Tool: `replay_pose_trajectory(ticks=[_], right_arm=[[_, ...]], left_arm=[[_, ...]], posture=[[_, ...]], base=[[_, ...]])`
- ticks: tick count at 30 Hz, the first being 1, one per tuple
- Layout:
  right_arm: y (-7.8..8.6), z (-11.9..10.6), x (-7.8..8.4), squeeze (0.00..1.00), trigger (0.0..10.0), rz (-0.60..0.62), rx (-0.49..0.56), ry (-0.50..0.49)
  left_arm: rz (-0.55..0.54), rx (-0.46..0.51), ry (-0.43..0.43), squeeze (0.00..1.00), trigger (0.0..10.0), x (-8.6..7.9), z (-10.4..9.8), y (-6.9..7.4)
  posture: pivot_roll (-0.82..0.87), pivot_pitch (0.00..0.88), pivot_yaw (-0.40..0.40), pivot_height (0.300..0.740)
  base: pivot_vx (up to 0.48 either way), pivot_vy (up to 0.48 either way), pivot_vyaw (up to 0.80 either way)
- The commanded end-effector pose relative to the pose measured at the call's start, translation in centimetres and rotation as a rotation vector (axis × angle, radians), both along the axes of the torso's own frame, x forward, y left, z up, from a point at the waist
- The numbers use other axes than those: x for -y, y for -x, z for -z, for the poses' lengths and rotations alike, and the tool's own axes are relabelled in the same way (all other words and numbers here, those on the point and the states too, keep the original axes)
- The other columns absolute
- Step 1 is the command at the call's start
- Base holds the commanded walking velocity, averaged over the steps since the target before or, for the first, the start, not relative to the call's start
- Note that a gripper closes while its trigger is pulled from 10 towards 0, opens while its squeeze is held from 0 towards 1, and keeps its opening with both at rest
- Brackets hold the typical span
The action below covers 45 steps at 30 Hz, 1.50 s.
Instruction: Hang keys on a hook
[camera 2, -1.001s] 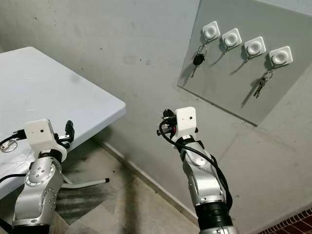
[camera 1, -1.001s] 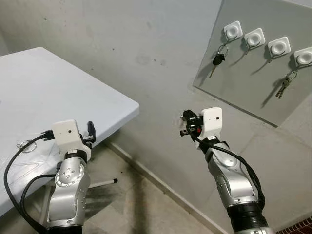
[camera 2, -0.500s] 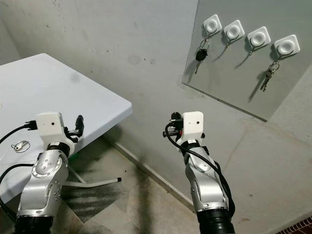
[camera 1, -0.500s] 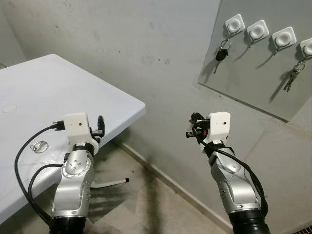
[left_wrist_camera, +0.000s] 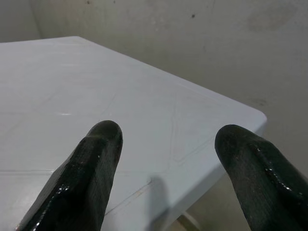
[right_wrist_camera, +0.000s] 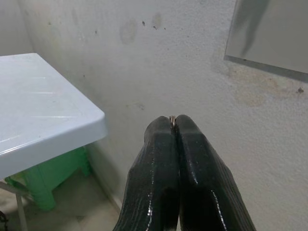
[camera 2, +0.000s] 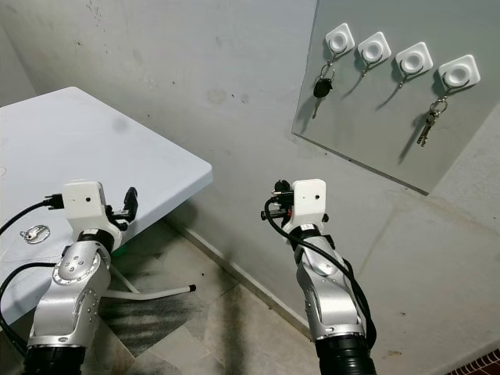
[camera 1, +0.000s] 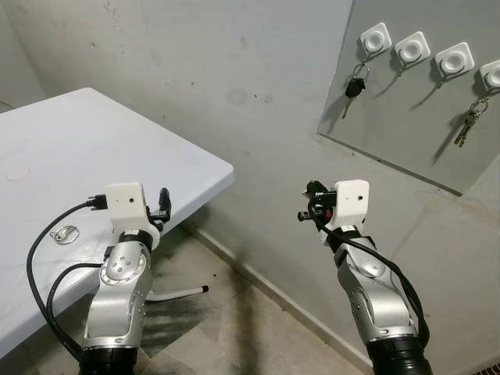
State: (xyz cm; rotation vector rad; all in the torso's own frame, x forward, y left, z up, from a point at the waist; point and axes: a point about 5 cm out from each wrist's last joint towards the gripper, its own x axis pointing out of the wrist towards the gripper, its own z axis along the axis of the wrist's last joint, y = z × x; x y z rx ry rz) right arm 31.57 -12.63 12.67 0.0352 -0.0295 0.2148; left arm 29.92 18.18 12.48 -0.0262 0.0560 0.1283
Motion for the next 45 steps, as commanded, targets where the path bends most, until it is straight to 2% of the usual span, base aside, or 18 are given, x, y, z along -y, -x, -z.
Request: replay_pose_trajectory(ticks=[1, 7, 14, 29, 45], right_arm=[[-0.17, -0.72, -0.21, 0.00, 10.0, -0.015, 0.029, 0.005], [-0.11, -0.80, -0.19, 0.00, 10.0, -0.022, 0.036, 0.007], [-0.08, -0.92, -0.18, 0.00, 10.0, -0.025, 0.045, 0.004], [-0.09, -1.03, -0.13, 0.00, 10.0, -0.039, 0.050, 0.002], [-0.09, -0.97, -0.15, 0.00, 10.0, -0.047, 0.043, 0.008]], left_arm=[[0.017, 0.021, -0.014, 0.00, 10.0, 0.08, -0.40, 0.12], [0.026, 0.015, 0.010, 0.00, 10.0, 0.23, -0.24, 0.25], [0.048, 0.030, -0.007, 0.00, 10.0, 0.37, -0.42, 0.27], [0.048, 0.039, 0.060, 0.00, 10.0, 0.51, -0.32, 0.35], [0.036, 0.034, 0.073, 0.00, 10.0, 0.43, -0.18, 0.48]], posture=[[-0.09, 0.000, -0.019, 0.740], [-0.09, 0.000, -0.026, 0.740], [-0.09, 0.000, -0.028, 0.740], [-0.09, 0.000, -0.036, 0.740], [-0.08, 0.000, -0.044, 0.740]], base=[[0.000, 0.000, 0.00], [0.000, 0.000, 0.00], [0.000, 0.000, 0.00], [0.000, 0.000, 0.00], [0.000, 0.442, 0.00]])
